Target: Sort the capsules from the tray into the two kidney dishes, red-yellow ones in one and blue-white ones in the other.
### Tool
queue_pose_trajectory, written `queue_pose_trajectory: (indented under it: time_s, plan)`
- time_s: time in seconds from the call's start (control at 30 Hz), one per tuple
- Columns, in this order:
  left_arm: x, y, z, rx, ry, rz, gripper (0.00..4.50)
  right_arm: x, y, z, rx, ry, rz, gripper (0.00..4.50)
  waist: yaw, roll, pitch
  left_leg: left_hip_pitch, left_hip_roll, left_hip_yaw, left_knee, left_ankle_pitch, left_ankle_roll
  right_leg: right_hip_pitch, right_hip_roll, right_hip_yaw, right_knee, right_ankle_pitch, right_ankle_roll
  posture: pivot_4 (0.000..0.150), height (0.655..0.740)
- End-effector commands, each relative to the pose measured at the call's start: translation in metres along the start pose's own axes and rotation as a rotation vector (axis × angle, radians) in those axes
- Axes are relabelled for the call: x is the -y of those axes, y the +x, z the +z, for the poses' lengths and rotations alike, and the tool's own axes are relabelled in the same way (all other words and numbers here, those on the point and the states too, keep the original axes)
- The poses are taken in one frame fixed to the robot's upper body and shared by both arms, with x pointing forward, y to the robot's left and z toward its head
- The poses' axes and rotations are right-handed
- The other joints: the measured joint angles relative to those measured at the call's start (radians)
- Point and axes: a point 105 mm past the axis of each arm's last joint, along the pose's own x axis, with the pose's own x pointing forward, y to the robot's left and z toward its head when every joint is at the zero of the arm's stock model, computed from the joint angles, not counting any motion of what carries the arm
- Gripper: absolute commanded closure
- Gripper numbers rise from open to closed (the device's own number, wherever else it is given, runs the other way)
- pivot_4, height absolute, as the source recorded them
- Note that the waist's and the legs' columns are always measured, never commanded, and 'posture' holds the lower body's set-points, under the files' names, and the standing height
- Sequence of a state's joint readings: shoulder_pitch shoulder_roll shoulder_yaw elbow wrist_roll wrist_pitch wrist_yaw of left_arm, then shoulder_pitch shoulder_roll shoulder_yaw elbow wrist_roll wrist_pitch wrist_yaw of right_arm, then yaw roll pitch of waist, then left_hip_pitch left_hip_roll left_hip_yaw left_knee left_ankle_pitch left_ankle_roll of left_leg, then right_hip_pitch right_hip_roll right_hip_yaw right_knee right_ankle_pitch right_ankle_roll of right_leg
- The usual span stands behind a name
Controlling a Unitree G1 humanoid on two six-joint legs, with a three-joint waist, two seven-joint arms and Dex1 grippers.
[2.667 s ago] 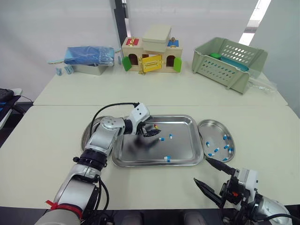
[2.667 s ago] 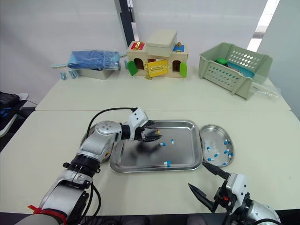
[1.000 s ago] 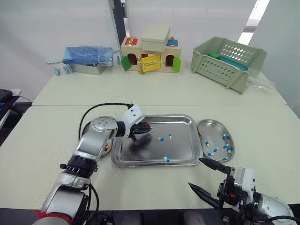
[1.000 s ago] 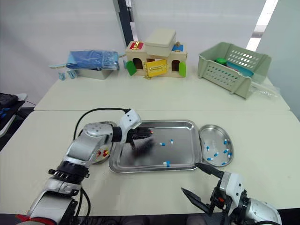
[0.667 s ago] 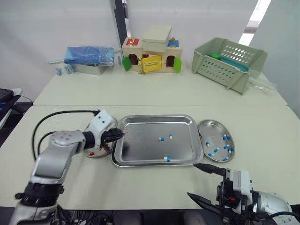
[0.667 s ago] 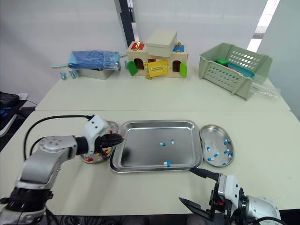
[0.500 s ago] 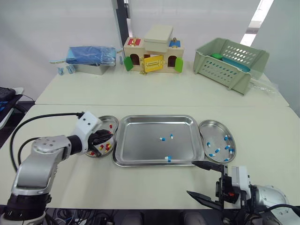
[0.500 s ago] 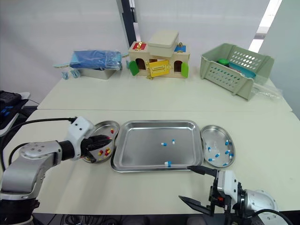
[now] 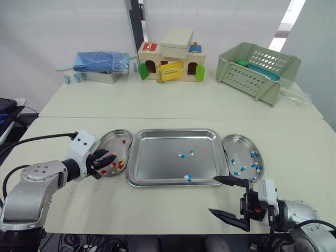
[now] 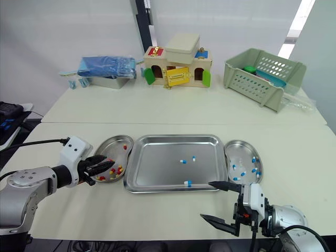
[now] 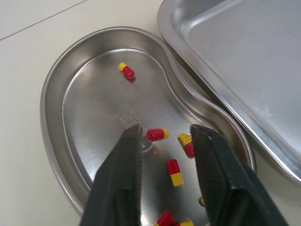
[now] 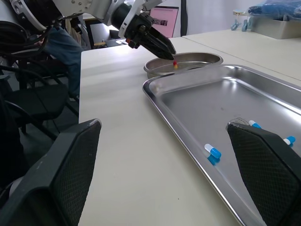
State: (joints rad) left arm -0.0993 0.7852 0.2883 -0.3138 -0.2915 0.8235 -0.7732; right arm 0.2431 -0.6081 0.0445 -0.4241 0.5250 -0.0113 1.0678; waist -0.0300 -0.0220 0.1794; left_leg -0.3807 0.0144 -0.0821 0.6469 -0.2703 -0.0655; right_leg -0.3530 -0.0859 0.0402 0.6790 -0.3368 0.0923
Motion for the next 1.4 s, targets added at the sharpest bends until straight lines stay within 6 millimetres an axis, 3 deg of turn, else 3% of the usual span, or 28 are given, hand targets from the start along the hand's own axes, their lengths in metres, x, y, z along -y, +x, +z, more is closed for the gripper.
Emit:
queue_pose_trajectory:
  time_s: [0.03, 0.2, 0.37, 0.47, 0.73, 0.93, 1.13, 1.27, 1.4]
  plan:
    - [-0.004, -0.003, 0.01, 0.012, 0.039, 0.012, 1.53, 0.002, -0.002, 0.006, 0.022, -0.018, -0.026, 0.0, 0.0, 0.0, 0.0, 0.0, 0.0, 0.0, 0.0, 0.0, 0.0, 0.0, 0.0, 0.0, 0.0, 0.0, 0.0, 0.15, 0.74]
    - [-0.006, 0.002, 0.01, 0.012, 0.04, 0.007, 0.02, 0.004, -0.007, 0.004, 0.015, -0.018, -0.045, 0.0, 0.0, 0.0, 0.0, 0.0, 0.0, 0.0, 0.0, 0.0, 0.0, 0.0, 0.0, 0.0, 0.0, 0.0, 0.0, 0.15, 0.74]
    - [-0.009, -0.002, 0.008, 0.03, 0.04, 0.003, 0.02, 0.015, -0.015, 0.006, 0.002, -0.014, -0.085, 0.0, 0.0, 0.0, 0.0, 0.0, 0.0, 0.0, 0.0, 0.0, 0.0, 0.0, 0.0, 0.0, 0.0, 0.0, 0.0, 0.15, 0.74]
    - [-0.011, -0.015, 0.01, 0.072, 0.04, -0.01, 0.02, 0.028, -0.028, 0.008, -0.067, 0.004, -0.119, 0.0, -0.003, 0.0, 0.0, 0.0, 0.0, 0.001, 0.0, 0.0, 0.0, 0.0, 0.0, 0.001, 0.0, 0.0, 0.0, 0.15, 0.74]
    - [-0.055, -0.081, -0.014, 0.114, 0.043, 0.135, 0.02, 0.083, -0.085, 0.025, -0.25, 0.05, -0.288, 0.0, -0.002, 0.0, 0.0, 0.0, 0.0, 0.001, -0.001, 0.0, 0.0, 0.0, 0.0, 0.001, -0.001, 0.0, 0.0, 0.15, 0.74]
    - [-0.085, -0.121, -0.03, 0.124, 0.025, 0.255, 0.02, 0.115, -0.123, 0.014, -0.458, 0.041, -0.387, 0.0, -0.001, 0.0, 0.0, 0.0, 0.0, 0.002, -0.001, 0.0, 0.0, 0.0, -0.001, 0.0, -0.001, 0.0, 0.0, 0.15, 0.74]
    - [-0.096, -0.135, -0.044, 0.11, 0.021, 0.311, 0.02, 0.133, -0.143, 0.006, -0.523, 0.091, -0.429, 0.0, -0.003, 0.0, 0.0, 0.0, 0.0, 0.002, -0.001, 0.0, 0.0, 0.0, -0.001, 0.001, -0.001, 0.0, 0.0, 0.15, 0.74]
    - [-0.093, -0.134, -0.047, 0.113, 0.014, 0.308, 0.02, 0.147, -0.154, 0.008, -0.518, 0.05, -0.477, 0.0, -0.005, 0.0, 0.0, 0.0, 0.0, 0.002, -0.001, 0.0, 0.0, -0.001, -0.001, 0.001, -0.001, 0.0, 0.0, 0.15, 0.74]
    - [-0.093, -0.133, -0.049, 0.115, 0.014, 0.309, 0.02, 0.148, -0.16, 0.006, -0.542, 0.052, -0.472, 0.0, -0.005, 0.0, 0.001, 0.0, 0.0, 0.002, -0.001, 0.0, 0.0, -0.001, -0.001, 0.001, -0.001, 0.0, 0.0, 0.15, 0.74]
